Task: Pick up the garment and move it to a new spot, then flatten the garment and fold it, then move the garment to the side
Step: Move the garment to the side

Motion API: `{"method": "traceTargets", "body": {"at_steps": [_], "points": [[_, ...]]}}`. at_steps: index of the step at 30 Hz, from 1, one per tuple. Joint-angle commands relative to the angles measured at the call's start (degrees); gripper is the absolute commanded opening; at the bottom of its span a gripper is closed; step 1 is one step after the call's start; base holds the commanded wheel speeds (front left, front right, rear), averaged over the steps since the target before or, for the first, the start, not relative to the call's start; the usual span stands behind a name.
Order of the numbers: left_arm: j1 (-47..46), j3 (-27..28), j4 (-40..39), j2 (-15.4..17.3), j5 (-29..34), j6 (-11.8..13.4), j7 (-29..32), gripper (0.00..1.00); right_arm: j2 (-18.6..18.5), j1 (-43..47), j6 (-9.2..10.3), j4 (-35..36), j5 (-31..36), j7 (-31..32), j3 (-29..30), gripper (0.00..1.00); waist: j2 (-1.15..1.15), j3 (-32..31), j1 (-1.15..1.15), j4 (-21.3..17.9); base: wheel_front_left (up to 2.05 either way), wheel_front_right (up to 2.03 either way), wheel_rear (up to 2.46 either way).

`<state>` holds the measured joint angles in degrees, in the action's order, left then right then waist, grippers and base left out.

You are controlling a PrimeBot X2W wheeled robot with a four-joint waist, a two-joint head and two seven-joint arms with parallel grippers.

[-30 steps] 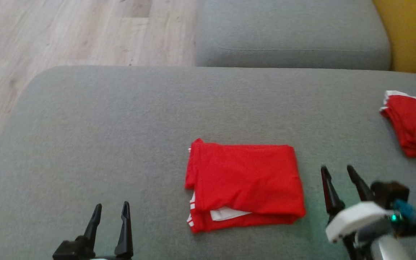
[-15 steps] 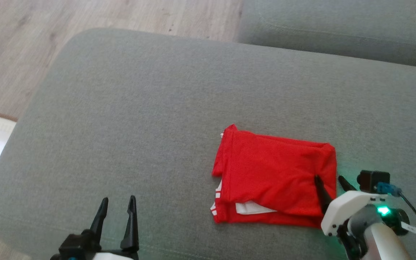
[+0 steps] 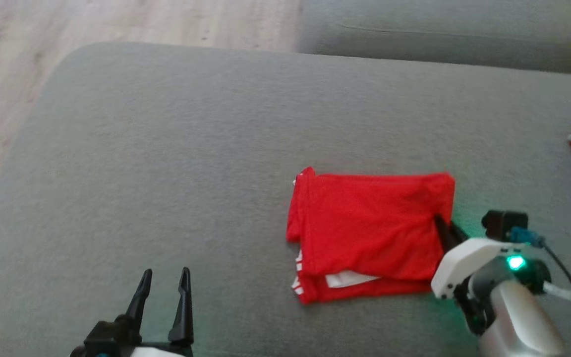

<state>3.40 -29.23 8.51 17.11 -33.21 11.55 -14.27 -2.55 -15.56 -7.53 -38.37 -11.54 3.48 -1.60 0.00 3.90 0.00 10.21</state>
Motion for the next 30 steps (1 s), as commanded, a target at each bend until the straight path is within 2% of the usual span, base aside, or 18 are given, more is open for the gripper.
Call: {"method": "traceTargets", "body": {"at_steps": [1,10,16,20,24,30], "points": [[-2.7,2.2,-2.1,0.2,0.6,-0.2,-0.7,1.0,-0.3,-3.4,0.04,2.4,1.0,-1.0,-0.5,0.0,0.0,0.5,0.0,-4.2,0.0,0.0,0.0],[-5.3,2.3,-4.1,0.8,2.0,0.0,-0.5,1.0,-0.3,-7.2,0.04,9.2,6.2,-0.3,4.8,0.0,0.0,5.4,0.0,-20.7,0.0,0.0,0.0],[-8.8,2.3,-4.8,2.1,3.1,-0.2,0.9,1.0,-0.3,-10.2,0.04,11.4,7.0,0.3,5.5,0.0,0.0,8.8,0.0,-28.5,0.0,0.0,0.0],[-10.3,2.2,-4.9,2.7,3.4,-0.4,1.5,1.0,-0.3,-12.0,0.04,10.9,6.8,0.0,5.0,0.0,0.0,9.8,0.0,-30.4,0.0,0.0,0.0],[-10.8,2.1,-5.0,2.9,3.6,-0.5,1.8,1.0,-0.3,-13.2,0.04,10.2,7.3,-0.5,5.1,0.0,0.0,10.1,0.0,-30.3,0.0,0.0,0.0],[-10.7,1.9,-4.5,2.7,3.2,-0.4,1.8,1.0,-0.5,-15.9,0.04,9.4,8.7,-0.7,5.6,0.0,0.0,9.6,0.0,-27.4,0.0,0.0,0.0]]}}
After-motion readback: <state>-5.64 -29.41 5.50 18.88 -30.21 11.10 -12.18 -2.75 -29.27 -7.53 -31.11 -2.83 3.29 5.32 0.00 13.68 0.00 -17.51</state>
